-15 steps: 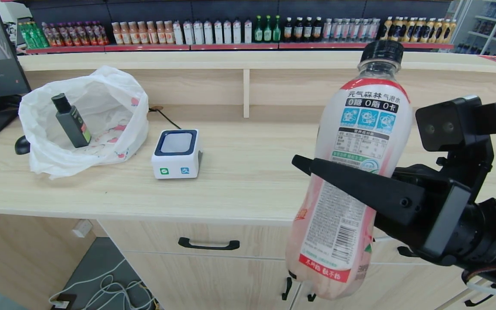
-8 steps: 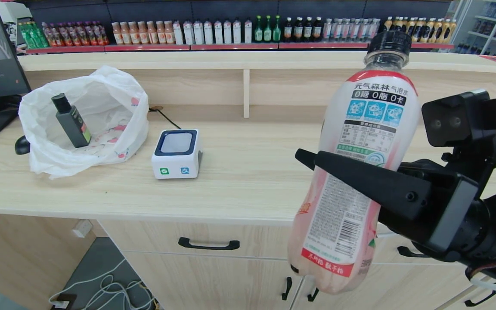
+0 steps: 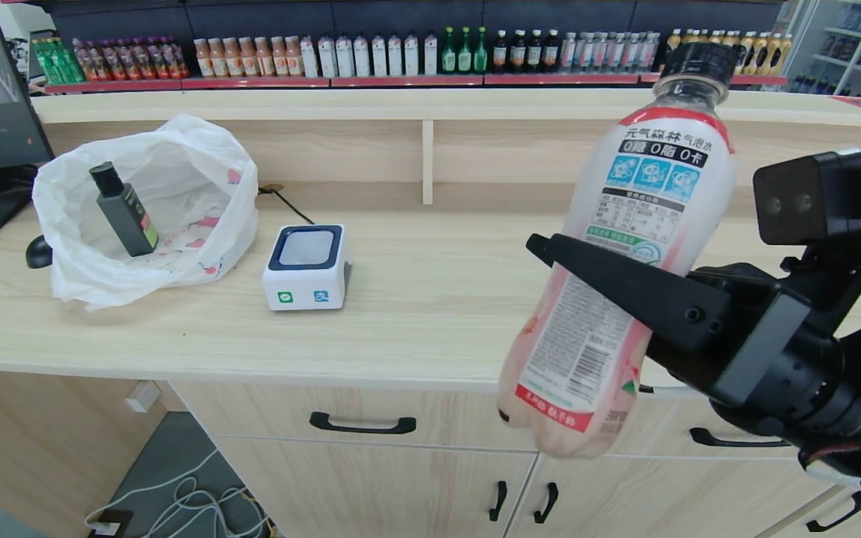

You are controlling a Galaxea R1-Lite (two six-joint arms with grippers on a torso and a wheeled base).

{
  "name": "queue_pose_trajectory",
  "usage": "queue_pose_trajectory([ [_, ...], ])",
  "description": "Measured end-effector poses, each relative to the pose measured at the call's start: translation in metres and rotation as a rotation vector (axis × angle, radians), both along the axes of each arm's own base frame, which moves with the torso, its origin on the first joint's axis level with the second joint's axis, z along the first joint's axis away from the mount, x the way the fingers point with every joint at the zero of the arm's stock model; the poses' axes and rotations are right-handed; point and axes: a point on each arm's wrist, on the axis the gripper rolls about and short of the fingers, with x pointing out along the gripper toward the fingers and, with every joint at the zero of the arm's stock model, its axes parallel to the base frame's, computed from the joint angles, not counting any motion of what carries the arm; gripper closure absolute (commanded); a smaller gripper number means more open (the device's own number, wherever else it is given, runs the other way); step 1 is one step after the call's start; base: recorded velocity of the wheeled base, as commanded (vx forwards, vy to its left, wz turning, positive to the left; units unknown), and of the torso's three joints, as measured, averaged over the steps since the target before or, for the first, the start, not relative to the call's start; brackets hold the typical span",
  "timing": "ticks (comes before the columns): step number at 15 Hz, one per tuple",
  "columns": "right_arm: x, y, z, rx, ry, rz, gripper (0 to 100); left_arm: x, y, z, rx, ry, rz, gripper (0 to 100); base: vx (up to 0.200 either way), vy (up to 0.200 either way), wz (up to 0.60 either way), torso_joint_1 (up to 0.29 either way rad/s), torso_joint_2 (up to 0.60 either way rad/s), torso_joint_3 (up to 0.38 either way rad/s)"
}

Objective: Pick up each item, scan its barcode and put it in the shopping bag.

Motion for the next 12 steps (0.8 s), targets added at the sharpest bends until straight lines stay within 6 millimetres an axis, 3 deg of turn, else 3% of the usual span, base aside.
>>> queue_pose_trajectory([
  [6, 0.005, -0.006, -0.006, -0.068, -0.144, -0.253, 100, 0.000, 0.000, 0.000, 0.000, 0.000, 0.000, 0, 0.000, 0.000, 0.00, 0.000, 0.00, 0.000],
  [12, 0.009, -0.016, -0.028, -0.230, -0.220, -0.571, 100, 0.000, 0.000, 0.000, 0.000, 0.000, 0.000, 0, 0.000, 0.000, 0.00, 0.000, 0.00, 0.000],
])
